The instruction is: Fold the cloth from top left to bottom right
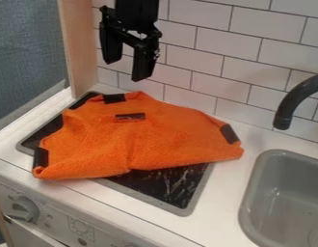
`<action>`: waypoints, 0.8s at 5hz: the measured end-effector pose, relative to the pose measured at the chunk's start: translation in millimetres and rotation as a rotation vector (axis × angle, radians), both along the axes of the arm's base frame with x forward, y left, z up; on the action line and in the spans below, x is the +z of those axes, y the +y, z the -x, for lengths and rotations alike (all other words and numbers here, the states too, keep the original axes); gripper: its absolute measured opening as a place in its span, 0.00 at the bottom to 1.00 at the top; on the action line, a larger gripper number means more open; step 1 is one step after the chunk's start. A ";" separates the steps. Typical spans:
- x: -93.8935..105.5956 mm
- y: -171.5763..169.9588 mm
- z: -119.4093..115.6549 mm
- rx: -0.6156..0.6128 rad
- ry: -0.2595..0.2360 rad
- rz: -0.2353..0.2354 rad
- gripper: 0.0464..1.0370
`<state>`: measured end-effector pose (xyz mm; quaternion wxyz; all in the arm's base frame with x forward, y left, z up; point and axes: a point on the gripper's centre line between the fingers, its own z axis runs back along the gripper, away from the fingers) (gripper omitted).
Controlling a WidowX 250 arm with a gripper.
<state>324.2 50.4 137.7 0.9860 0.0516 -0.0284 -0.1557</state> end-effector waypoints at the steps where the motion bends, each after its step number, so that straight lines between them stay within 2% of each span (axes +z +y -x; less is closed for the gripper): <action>1: -9.3 -0.4 1.5 -0.002 0.031 0.002 0.96; 2: -19.2 6.3 -13.1 -0.015 0.037 -0.014 0.96; 3: -20.1 25.3 -25.8 0.011 0.020 -0.013 0.96; 4: -29.1 49.4 -41.2 0.010 0.042 0.001 0.96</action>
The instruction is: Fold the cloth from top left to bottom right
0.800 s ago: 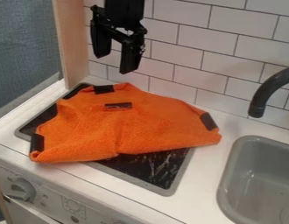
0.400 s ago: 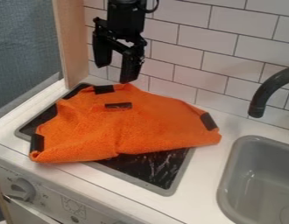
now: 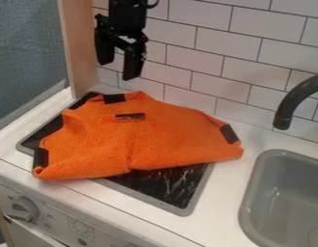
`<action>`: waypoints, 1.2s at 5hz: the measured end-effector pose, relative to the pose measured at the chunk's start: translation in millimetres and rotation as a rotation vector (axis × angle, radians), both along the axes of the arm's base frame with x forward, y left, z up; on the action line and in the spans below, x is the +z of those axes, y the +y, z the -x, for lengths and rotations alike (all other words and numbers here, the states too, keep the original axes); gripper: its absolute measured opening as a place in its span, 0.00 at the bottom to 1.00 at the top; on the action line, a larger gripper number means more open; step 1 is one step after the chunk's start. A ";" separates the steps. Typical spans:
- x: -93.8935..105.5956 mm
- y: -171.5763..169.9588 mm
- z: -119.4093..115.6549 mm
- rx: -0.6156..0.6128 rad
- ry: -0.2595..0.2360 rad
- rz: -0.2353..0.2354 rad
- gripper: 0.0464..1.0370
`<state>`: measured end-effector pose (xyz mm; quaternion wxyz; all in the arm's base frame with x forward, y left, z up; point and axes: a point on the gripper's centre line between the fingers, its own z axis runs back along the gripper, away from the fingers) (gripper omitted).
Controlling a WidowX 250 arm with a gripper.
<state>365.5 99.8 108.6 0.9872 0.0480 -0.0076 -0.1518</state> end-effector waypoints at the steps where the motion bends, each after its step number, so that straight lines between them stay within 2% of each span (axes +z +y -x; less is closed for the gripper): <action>1: -8.8 17.2 -15.2 -0.051 0.020 0.019 0.96; 2: -27.6 37.2 -25.1 -0.061 0.076 0.036 0.96; 3: -42.9 46.2 -30.3 -0.051 0.109 0.014 0.96; 4: -64.5 49.4 -32.6 -0.043 0.155 0.014 0.96; 5: -70.8 49.6 -33.8 -0.049 0.174 0.022 0.96; 6: -85.3 48.5 -31.1 -0.062 0.211 0.037 0.90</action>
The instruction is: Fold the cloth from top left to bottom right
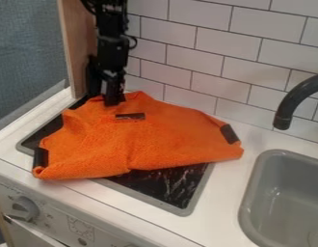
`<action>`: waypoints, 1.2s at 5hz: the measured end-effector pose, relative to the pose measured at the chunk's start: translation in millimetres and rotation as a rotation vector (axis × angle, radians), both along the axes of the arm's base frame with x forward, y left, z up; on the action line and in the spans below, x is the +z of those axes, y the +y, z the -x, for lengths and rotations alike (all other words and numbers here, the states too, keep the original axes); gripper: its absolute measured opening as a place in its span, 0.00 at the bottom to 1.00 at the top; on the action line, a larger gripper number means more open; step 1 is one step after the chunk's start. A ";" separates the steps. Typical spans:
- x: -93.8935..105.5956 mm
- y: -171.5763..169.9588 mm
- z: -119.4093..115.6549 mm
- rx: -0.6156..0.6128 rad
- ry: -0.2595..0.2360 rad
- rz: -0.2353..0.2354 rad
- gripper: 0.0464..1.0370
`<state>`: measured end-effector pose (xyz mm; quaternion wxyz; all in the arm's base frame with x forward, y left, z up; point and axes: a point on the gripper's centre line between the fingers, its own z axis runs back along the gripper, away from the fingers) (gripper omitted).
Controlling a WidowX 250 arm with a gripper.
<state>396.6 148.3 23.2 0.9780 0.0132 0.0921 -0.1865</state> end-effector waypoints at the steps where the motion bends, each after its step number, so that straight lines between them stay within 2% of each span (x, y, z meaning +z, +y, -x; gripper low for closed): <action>1: -0.1 -0.2 -0.3 -0.001 -0.002 0.001 0.59; 2: -1.6 -0.6 -1.2 0.000 -0.006 0.005 0.30; 3: -5.5 -1.1 1.0 -0.001 -0.003 0.004 0.11; 4: -3.4 -3.4 3.3 -0.009 -0.016 0.007 0.02; 5: -1.4 -6.5 4.7 -0.001 -0.018 0.017 0.01; 6: 17.6 -7.3 6.5 -0.001 -0.041 -0.020 0.00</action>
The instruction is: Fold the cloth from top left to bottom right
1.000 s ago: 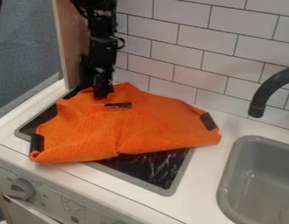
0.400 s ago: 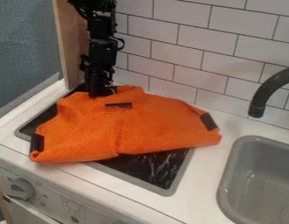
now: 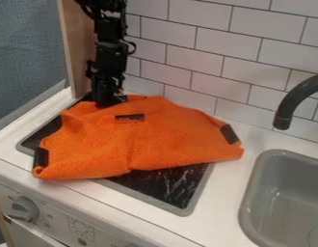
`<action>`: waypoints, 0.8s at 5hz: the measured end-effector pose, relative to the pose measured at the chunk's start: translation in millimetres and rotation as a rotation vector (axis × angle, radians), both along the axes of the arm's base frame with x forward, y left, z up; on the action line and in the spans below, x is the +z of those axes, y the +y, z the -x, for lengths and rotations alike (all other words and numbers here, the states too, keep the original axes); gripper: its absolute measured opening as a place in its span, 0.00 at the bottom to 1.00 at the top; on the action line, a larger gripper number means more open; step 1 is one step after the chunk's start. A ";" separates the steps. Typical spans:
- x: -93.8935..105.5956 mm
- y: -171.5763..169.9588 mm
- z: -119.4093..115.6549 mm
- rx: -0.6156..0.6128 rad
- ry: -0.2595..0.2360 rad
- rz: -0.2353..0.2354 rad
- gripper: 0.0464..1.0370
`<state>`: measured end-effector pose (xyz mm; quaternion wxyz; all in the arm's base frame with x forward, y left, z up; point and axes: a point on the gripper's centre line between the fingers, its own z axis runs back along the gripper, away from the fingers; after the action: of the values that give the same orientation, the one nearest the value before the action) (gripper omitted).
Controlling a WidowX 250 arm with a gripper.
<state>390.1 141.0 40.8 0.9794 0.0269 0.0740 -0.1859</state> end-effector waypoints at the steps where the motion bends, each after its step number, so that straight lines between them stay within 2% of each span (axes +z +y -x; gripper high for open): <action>1: 26.1 -6.2 -0.9 0.007 -0.045 0.023 0.00; 2: 43.9 -13.9 5.4 -0.019 -0.074 0.047 0.00; 3: 52.0 -28.7 26.6 -0.100 -0.094 0.032 0.00; 4: 54.6 -55.5 51.9 -0.218 -0.100 0.038 0.00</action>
<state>338.3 85.5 95.5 0.9562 0.0254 0.0184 -0.2912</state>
